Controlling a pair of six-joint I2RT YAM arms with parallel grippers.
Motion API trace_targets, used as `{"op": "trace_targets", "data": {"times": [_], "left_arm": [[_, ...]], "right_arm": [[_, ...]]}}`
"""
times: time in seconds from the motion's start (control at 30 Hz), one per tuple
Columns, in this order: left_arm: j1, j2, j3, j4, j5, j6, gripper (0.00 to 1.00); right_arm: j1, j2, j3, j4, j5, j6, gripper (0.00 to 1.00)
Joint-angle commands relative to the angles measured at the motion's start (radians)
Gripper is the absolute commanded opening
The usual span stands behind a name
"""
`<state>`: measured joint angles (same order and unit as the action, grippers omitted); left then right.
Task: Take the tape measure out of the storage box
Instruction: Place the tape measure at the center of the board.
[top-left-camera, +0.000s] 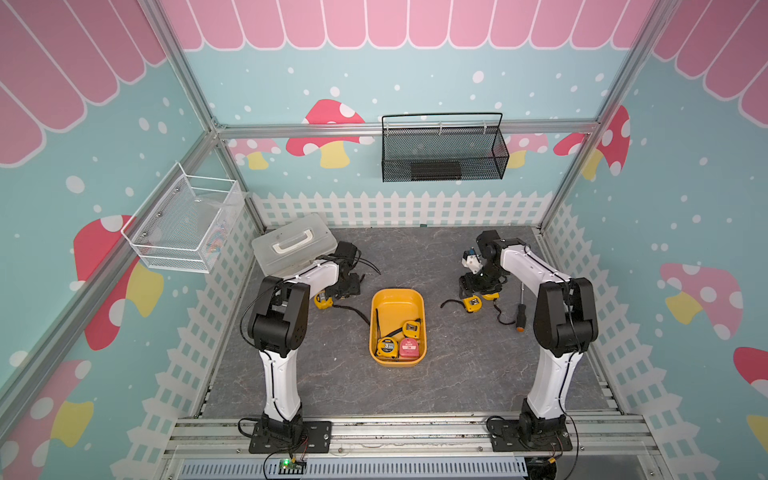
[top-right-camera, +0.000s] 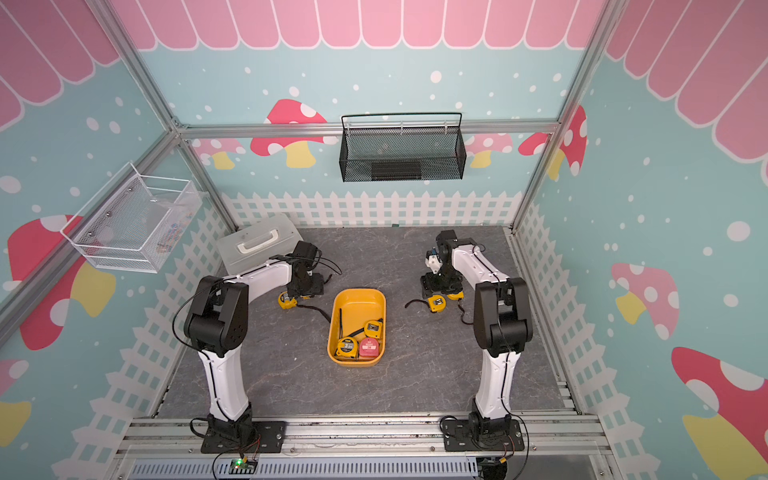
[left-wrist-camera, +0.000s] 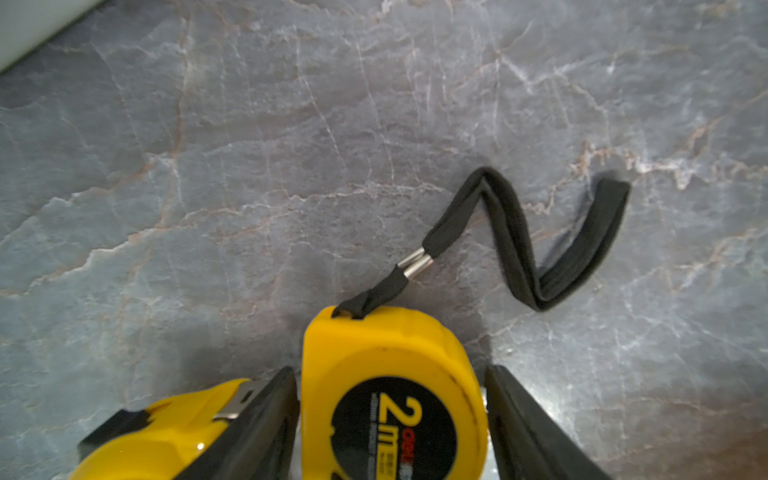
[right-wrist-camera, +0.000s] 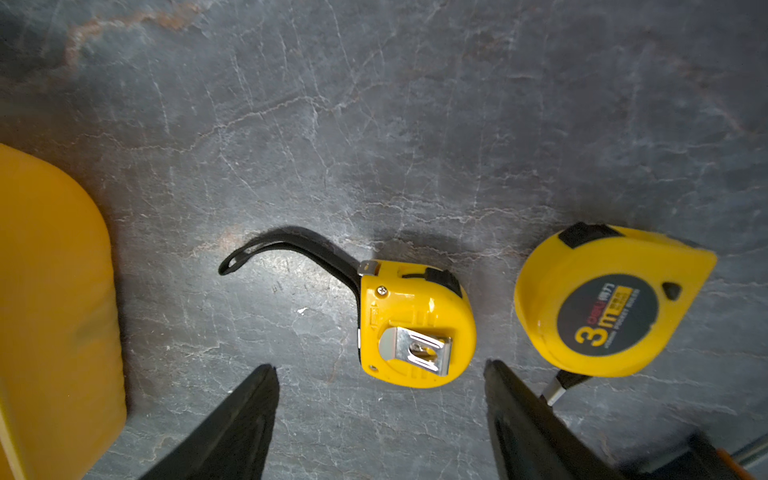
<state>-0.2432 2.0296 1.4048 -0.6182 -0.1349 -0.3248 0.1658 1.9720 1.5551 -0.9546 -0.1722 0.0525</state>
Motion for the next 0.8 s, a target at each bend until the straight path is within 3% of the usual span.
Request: {"op": "trace_targets", "data": {"times": [0.0,0.2,0.4,0.77], "left_arm": [[0.01,-0.059,-0.016,0.009,0.007,0.008,0.74],[0.01,-0.174,-0.016,0.01,0.004,0.021,0.76],[0.008,-0.307,-0.057,0.009,0.008,0.0,0.77],[0.009,-0.571,-0.277,0.017,-0.077,-0.043,0.79]], "right_arm": [[0.019,-0.001,0.044,-0.03,0.031,-0.006,0.78],[0.088,-0.058,0.082,-0.033,0.082,-0.009,0.78],[0.228,-0.101,0.122,-0.035,0.104,-0.03,0.78],[0.462,-0.134,0.082,0.019,0.056,-0.098,0.78]]}}
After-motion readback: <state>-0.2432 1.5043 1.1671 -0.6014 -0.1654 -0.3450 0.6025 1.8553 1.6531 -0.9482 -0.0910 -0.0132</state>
